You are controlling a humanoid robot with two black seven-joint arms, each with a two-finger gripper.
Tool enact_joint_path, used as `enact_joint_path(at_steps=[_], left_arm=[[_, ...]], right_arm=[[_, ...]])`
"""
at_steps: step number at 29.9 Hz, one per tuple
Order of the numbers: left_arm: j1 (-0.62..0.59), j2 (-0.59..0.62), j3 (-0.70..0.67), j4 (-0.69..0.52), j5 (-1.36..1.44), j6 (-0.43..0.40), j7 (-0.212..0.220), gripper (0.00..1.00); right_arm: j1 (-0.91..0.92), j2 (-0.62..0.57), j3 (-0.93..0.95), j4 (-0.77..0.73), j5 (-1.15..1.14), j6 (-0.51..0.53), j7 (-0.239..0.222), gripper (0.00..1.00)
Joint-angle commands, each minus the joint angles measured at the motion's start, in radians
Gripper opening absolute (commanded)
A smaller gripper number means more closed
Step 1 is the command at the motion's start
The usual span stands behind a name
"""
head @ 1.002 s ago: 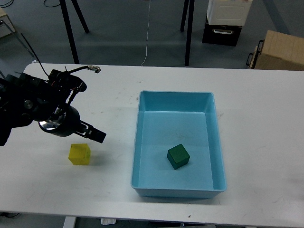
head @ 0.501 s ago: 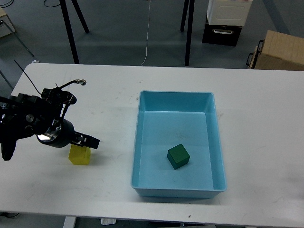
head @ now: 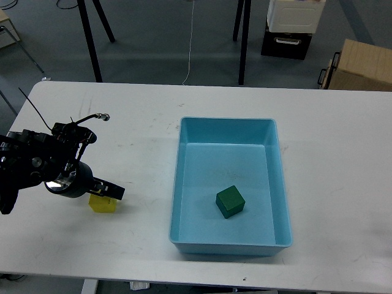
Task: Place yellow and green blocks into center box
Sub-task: 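Close the left gripper on the yellow cube and lift it toward the bin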
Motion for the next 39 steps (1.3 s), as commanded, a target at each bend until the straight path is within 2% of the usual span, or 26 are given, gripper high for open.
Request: enact_joint_path(at_steps=[1, 3, 4, 17, 22, 25, 28, 30, 33, 39], left_arm=[[-0.004, 0.001, -0.003, -0.006, 0.031, 0.000, 0.014, 0.37], [-0.004, 0.003, -0.003, -0.015, 0.037, 0.000, 0.026, 0.12], [-0.001, 0.000, -0.003, -0.015, 0.037, 0.000, 0.032, 0.08], [-0.004, 0.035, -0.003, -0.040, 0.036, 0.000, 0.041, 0.00], [-0.017, 0.056, -0.036, -0.049, 0.033, 0.000, 0.041, 0.00], [-0.070, 0.058, -0.082, -0.075, 0.017, 0.000, 0.041, 0.00], [-0.191, 0.046, -0.102, -0.109, -0.045, 0.000, 0.040, 0.00], [-0.278, 0.020, -0.102, -0.109, -0.127, 0.000, 0.040, 0.00], [-0.389, -0.083, -0.098, -0.103, -0.200, 0.000, 0.040, 0.00], [-0.464, -0.307, -0.090, -0.049, -0.254, 0.000, 0.038, 0.00]], right_arm=[[0.000, 0.000, 0.000, -0.001, 0.000, 0.000, 0.000, 1.00], [0.000, -0.002, -0.002, -0.001, 0.000, 0.000, 0.000, 1.00], [0.000, 0.000, -0.002, -0.001, 0.000, 0.000, 0.000, 1.00], [-0.003, -0.003, -0.003, -0.001, -0.002, 0.000, 0.000, 1.00], [-0.003, -0.003, -0.003, -0.001, -0.003, 0.000, 0.000, 1.00], [-0.003, -0.003, -0.005, -0.002, -0.003, 0.000, 0.000, 1.00], [-0.002, -0.003, -0.005, -0.010, -0.003, 0.000, 0.000, 1.00], [0.000, -0.003, -0.005, -0.013, -0.003, 0.000, 0.000, 1.00], [0.000, -0.003, -0.005, -0.018, -0.003, 0.000, 0.000, 1.00], [-0.002, -0.003, -0.003, -0.028, -0.003, 0.000, 0.000, 1.00]])
